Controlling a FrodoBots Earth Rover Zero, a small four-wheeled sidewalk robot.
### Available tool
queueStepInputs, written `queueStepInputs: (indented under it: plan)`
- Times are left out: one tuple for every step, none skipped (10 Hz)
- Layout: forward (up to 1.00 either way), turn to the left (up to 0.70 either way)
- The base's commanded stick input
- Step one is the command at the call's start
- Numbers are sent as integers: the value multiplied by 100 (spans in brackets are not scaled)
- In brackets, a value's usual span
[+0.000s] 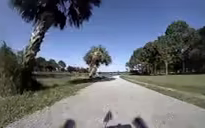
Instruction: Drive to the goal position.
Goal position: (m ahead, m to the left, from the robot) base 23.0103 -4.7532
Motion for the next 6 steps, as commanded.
queueStepInputs:
  plan:
    - [70, 0]
    - [70, 0]
    - [70, 0]
    - [70, 0]
    - [70, 0]
    - [70, 0]
